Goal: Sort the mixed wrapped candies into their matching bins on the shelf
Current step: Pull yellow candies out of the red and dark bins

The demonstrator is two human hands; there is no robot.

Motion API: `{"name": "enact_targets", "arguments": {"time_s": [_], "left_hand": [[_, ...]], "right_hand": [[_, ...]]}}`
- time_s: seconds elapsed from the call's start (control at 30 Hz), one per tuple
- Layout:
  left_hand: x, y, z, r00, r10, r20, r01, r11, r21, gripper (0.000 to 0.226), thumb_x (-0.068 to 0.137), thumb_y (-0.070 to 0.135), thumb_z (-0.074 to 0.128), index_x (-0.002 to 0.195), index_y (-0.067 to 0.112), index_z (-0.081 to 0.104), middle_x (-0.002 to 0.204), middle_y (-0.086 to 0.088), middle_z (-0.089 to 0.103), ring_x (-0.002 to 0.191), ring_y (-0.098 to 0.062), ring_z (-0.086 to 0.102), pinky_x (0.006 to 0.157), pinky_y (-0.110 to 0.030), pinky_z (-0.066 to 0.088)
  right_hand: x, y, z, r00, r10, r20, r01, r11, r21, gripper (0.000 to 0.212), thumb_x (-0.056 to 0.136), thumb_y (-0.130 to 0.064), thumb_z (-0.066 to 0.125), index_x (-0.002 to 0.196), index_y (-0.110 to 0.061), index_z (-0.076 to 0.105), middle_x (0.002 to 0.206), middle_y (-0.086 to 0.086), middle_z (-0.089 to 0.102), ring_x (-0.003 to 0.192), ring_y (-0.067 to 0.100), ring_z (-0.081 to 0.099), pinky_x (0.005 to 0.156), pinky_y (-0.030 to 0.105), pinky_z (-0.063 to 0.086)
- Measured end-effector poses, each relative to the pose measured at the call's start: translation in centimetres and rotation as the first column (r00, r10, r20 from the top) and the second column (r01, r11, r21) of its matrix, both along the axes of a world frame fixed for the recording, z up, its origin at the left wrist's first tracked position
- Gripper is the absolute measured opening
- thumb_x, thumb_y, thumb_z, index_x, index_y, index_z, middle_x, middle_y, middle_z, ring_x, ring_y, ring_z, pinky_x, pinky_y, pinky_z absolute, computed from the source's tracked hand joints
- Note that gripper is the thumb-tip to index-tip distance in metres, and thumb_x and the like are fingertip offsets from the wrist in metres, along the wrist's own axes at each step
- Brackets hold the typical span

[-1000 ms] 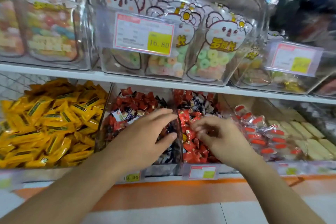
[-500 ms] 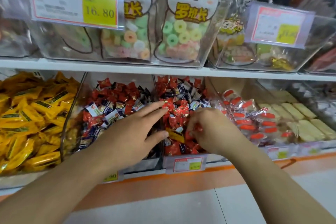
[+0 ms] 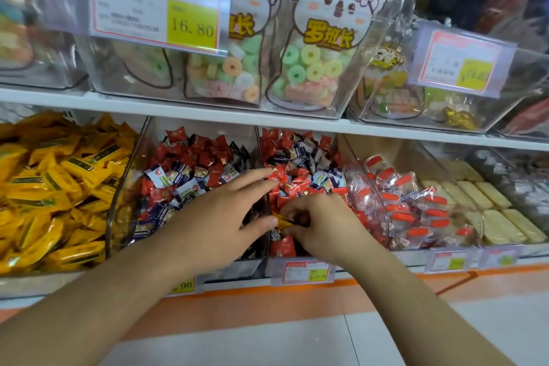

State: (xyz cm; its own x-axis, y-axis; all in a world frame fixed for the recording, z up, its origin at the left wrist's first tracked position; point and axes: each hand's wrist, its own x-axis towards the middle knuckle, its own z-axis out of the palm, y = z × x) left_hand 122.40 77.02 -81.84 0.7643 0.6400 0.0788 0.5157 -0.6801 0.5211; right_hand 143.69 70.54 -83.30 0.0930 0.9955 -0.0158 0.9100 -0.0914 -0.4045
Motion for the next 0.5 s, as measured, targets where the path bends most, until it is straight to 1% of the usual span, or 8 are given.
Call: {"name": "enact_targets", "arguments": {"time_s": [0.1,0.17,0.23,0.27,0.33,0.37,0.43,0.5], "left_hand": [[0.0,0.0,0.1,1.0,-0.002,0.001,0.002,1.0,0.008,0.066,0.101,0.06,0.045,0.16,0.046,0.02,0.161,0.041,-0.004,0.149,0.003,0.023,0.118,-0.029,0.033],[-0.1,0.1,0.1,1.0,0.006,0.031,-0.005,1.0,-0.005,0.062,0.101,0.058,0.048,0.159,0.045,0.026,0.161,0.041,0.002,0.148,0.003,0.024,0.118,-0.028,0.031],[-0.4,0.0,0.3,0.994,0.028,0.106,-0.027,1.0,-0.009,0.051,0.102,0.05,0.054,0.151,0.045,0.041,0.158,0.038,0.02,0.143,0.007,0.029,0.118,-0.024,0.03],[-0.6,-0.1,0.5,0.987,0.045,0.153,-0.046,0.999,0.004,0.044,0.101,0.045,0.057,0.145,0.045,0.048,0.152,0.037,0.033,0.136,0.012,0.034,0.115,-0.018,0.031],[-1.1,-0.4,1.0,0.969,0.089,0.23,-0.095,0.995,0.018,0.033,0.099,0.04,0.064,0.131,0.046,0.058,0.131,0.036,0.05,0.115,0.022,0.041,0.098,0.0,0.032],[-1.4,-0.7,1.3,0.96,0.111,0.258,-0.117,0.993,0.008,0.03,0.097,0.041,0.066,0.126,0.046,0.06,0.121,0.038,0.052,0.109,0.024,0.044,0.089,0.004,0.032],[-2.0,-1.2,1.8,0.942,0.137,0.308,-0.127,0.991,-0.051,0.03,0.092,0.048,0.071,0.12,0.047,0.061,0.111,0.039,0.058,0.106,0.024,0.048,0.083,0.003,0.035],[-2.6,-1.7,2.2,0.919,0.151,0.365,-0.094,0.981,-0.168,0.033,0.086,0.05,0.076,0.116,0.045,0.062,0.107,0.033,0.066,0.104,0.016,0.058,0.085,-0.005,0.046]], "right_hand": [[0.3,0.0,0.3,0.996,-0.035,-0.083,0.037,0.999,0.021,0.015,0.084,-0.026,0.084,0.094,-0.034,0.076,0.087,-0.016,0.071,0.081,0.001,0.064,0.076,0.024,0.056],[0.6,-0.3,1.0,0.975,-0.083,-0.208,0.099,0.993,0.069,0.016,0.083,-0.026,0.085,0.094,-0.032,0.076,0.088,-0.011,0.071,0.08,0.006,0.066,0.076,0.024,0.057],[0.5,-0.8,2.2,0.906,-0.119,-0.407,0.178,0.978,0.109,0.015,0.083,-0.02,0.085,0.092,-0.027,0.075,0.086,-0.002,0.071,0.079,0.01,0.066,0.077,0.024,0.058],[0.2,-1.0,2.9,0.854,-0.125,-0.505,0.212,0.97,0.119,0.015,0.084,-0.015,0.084,0.092,-0.023,0.074,0.087,0.005,0.07,0.079,0.013,0.066,0.077,0.023,0.057],[-0.6,-1.5,4.0,0.769,-0.119,-0.628,0.252,0.959,0.127,0.015,0.084,-0.011,0.084,0.094,-0.016,0.073,0.088,0.013,0.07,0.078,0.015,0.065,0.077,0.024,0.057],[-1.2,-1.7,4.5,0.74,-0.108,-0.664,0.25,0.961,0.122,0.015,0.085,-0.011,0.083,0.095,-0.014,0.073,0.088,0.012,0.072,0.079,0.017,0.068,0.078,0.027,0.058],[-2.7,-1.9,5.2,0.681,-0.071,-0.729,0.222,0.968,0.113,0.015,0.086,-0.011,0.083,0.097,-0.012,0.072,0.09,0.013,0.075,0.085,0.03,0.073,0.081,0.042,0.062],[-4.7,-2.0,5.8,0.638,-0.035,-0.769,0.2,0.972,0.122,0.015,0.086,-0.01,0.082,0.097,-0.011,0.073,0.091,0.014,0.076,0.088,0.036,0.074,0.083,0.046,0.063]]}}
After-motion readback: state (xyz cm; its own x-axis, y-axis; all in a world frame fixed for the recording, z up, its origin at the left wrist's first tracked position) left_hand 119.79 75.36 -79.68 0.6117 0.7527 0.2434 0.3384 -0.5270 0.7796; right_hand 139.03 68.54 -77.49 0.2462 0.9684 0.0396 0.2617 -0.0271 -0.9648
